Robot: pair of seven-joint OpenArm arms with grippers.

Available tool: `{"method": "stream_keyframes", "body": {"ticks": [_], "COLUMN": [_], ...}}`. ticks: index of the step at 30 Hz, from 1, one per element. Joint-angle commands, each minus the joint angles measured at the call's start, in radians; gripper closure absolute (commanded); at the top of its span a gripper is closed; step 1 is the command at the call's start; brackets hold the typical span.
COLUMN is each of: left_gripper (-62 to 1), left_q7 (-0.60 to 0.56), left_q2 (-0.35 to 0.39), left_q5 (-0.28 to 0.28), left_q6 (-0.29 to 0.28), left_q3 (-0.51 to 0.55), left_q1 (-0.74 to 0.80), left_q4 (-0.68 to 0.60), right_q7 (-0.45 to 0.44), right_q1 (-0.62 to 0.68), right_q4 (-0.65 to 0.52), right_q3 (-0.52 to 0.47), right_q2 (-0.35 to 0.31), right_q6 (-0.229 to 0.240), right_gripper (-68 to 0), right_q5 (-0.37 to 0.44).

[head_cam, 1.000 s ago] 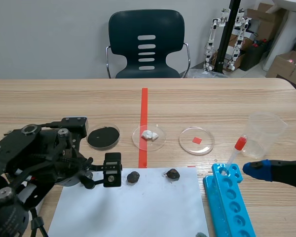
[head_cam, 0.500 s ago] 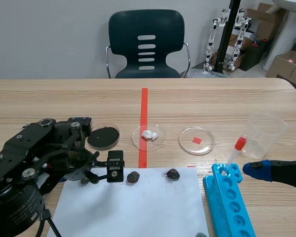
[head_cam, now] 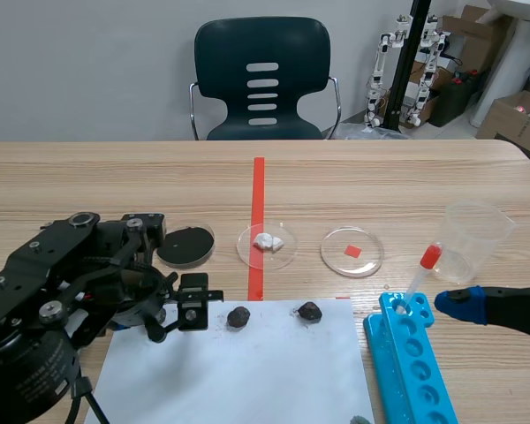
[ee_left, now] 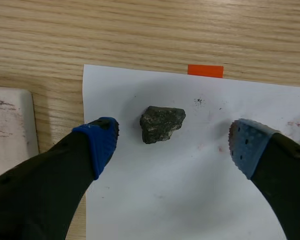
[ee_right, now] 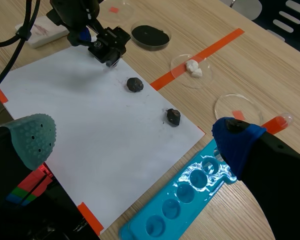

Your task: Pick up the left mineral with the left hand

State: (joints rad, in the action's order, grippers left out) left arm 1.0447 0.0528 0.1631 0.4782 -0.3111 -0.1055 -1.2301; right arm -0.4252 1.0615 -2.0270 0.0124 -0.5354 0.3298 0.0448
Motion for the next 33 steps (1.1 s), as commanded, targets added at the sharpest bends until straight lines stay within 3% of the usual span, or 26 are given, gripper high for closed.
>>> {"method": "stream_keyframes", "body": {"ticks": [1, 9, 17, 22, 28, 33], "left_gripper": [-44.1, -25.6, -15.4, -17.4, -35.3, -36.2], "left_q7": [0.0, 0.011, 0.005, 0.0, -0.024, -0.033], "left_q2": [-0.002, -0.003, -0.003, -0.003, -0.003, -0.003], "left_q5": [0.002, 0.002, 0.002, 0.002, 0.002, 0.002], "left_q6": [0.007, 0.029, 0.036, 0.036, 0.036, 0.035], "left_q3": [0.004, 0.004, 0.004, 0.004, 0.004, 0.004], "left_q1": [-0.008, -0.008, -0.008, -0.008, -0.011, -0.029], "left_q4": [-0.011, -0.011, -0.011, -0.011, -0.011, -0.011], "right_q7": [-0.018, -0.018, -0.018, -0.018, -0.018, -0.018], "right_q1": [-0.003, -0.003, -0.003, -0.003, -0.003, -0.003], "right_q4": [-0.008, -0.008, -0.008, -0.008, -0.008, -0.008], "right_q3": [-0.007, -0.007, -0.007, -0.007, -0.007, -0.007], "right_q2": [-0.005, -0.005, -0.005, -0.005, -0.005, -0.005], "right_q6": [0.0, 0.0, 0.0, 0.0, 0.0, 0.0], "right_gripper": [-67.9, -67.9, -67.9, -67.9, -67.9, -67.9], "right_q5": [0.01, 0.01, 0.01, 0.01, 0.01, 0.01]}}
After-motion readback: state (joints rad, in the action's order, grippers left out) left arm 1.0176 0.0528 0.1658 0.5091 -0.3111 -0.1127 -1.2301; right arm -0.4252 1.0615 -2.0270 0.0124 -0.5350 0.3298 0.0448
